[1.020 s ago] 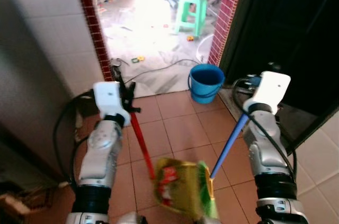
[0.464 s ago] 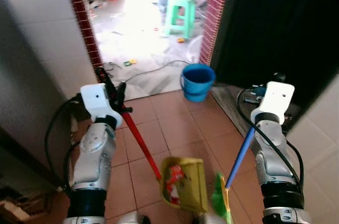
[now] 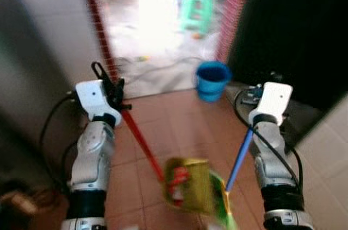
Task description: Sweep floor
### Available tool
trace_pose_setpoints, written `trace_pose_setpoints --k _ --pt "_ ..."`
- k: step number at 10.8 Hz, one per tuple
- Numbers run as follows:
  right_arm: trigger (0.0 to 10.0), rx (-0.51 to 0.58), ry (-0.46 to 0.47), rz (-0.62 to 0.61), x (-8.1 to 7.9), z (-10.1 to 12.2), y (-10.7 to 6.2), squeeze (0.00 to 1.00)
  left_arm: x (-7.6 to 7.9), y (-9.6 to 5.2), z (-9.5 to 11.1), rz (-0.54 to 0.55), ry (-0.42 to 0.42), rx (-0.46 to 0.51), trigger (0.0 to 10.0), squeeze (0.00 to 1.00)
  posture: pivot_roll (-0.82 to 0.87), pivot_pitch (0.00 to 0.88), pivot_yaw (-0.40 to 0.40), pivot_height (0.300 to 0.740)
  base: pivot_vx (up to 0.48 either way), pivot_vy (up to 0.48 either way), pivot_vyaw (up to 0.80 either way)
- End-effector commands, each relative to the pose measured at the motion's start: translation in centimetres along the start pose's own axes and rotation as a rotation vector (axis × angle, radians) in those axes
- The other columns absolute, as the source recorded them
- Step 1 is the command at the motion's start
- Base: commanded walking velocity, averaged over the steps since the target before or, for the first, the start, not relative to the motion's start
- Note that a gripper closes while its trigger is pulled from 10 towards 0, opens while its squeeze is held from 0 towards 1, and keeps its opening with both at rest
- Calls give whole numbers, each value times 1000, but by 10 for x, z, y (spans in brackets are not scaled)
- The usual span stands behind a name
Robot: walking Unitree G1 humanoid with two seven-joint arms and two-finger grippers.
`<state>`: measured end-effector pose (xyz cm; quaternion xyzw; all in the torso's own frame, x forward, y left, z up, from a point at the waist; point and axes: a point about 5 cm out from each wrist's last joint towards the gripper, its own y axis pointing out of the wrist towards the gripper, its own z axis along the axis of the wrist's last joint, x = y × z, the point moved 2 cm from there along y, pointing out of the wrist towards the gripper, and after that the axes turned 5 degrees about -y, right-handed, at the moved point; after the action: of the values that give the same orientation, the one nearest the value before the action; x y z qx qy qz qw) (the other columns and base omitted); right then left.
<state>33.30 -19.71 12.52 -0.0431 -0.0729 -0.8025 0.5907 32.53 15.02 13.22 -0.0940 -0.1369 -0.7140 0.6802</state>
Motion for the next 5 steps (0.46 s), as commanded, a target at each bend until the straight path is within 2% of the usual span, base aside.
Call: trace_pose_setpoints --k 1,5 --pt "10000 16 1 -20 4 4 3 0 14 6 16 -41 -38 72 10000 0 -77 0 29 740 322 0 0" --pt "10000 21 -9 -10 3 5 6 0 21 15 40 -37 -127 151 10000 0 -88 0 25 740 324 0 -581"
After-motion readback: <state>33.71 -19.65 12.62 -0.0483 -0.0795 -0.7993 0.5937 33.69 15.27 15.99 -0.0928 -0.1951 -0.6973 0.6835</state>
